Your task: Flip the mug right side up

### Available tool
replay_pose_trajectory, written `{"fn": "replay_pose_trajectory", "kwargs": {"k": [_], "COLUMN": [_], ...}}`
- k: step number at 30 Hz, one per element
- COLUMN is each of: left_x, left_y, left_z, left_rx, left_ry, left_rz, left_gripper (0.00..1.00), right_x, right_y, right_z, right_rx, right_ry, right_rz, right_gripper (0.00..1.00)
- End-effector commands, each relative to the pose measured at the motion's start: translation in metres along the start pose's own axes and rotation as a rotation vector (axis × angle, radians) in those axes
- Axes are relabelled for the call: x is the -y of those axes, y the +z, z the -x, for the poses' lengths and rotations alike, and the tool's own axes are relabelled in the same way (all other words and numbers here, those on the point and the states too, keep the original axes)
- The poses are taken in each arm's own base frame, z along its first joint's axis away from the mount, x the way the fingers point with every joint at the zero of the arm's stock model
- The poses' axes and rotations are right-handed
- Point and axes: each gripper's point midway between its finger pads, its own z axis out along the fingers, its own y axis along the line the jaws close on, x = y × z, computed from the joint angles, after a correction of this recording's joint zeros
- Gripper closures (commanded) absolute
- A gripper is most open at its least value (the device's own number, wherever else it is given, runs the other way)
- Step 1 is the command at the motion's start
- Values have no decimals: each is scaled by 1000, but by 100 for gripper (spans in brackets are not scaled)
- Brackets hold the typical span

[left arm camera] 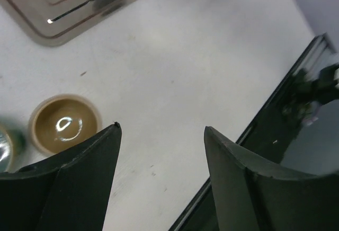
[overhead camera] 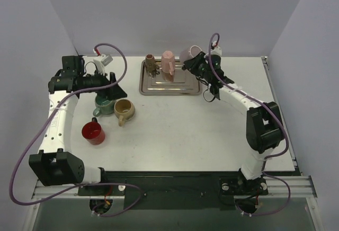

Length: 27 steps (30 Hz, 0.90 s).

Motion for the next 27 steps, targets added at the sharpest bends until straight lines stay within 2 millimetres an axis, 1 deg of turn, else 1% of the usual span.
{"fn": "replay_pose_trajectory", "kwargs": {"k": [1,2,3,4,5,6,7,8,9,10,11,12,13,14,16,17,18,19,21,23,24,25,26,27], "left_x": [47,54,66,73,78,84,83,86,84,85,85,88,90,95,97,100,103,106,111,114,118,118,128,130], "left_y": [-10,-15,-22,-32,-36,-41,-38,-39,-34,-34,-34,-37,-39,-42,-45,-47,-50,-53,-56,-54,-51,-49,-45,-43], "left_z": [98,117,125,140,145,153,155,160,161,162,163,164,163,164,164,164,164,164,163,160,159,157,155,154], "left_rx": [324,416,422,526,530,569,553,547,535,540,535,559,546,565,553,568,564,579,570,554,541,533,511,503], "left_ry": [-187,-107,-254,-118,-215,-160,-208,-219,-245,-246,-282,-252,-299,-257,-293,-266,-286,-262,-268,-287,-294,-300,-292,-293], "left_rz": [-294,-354,-424,-457,-501,-520,-536,-544,-552,-561,-579,-597,-625,-642,-666,-676,-691,-701,-727,-742,-753,-756,-781,-787], "left_gripper": [26,25,24,21,20,18,18,18,17,17,17,17,16,16,16,17,18,20,23,27,28,31,36,39], "right_x": [-139,-168,-181,-206,-224,-240,-250,-265,-272,-283,-289,-296,-301,-307,-317,-320,-325,-327,-330,-331,-332,-334,-336,-339], "right_y": [-70,-92,-103,-124,-144,-156,-168,-180,-188,-198,-204,-210,-213,-218,-223,-224,-226,-224,-223,-221,-221,-218,-214,-215], "right_z": [69,68,67,59,62,51,49,41,40,33,32,26,24,20,17,11,13,7,7,6,7,4,3,5], "right_rx": [211,212,212,201,213,195,199,192,197,192,195,182,178,167,161,142,141,120,120,122,124,113,104,111], "right_ry": [21,-8,-28,-64,-78,-102,-105,-110,-110,-105,-112,-107,-105,-99,-87,-84,-83,-78,-59,-44,-39,-24,-9,3], "right_rz": [433,506,541,604,652,693,722,765,788,821,839,861,875,895,926,941,953,957,970,980,982,991,994,1010], "right_gripper": [100,100,100,100,100,100,100,100,100,100,100,100,100,100,100,100,100,100,100,100,100,100,100,100]}}
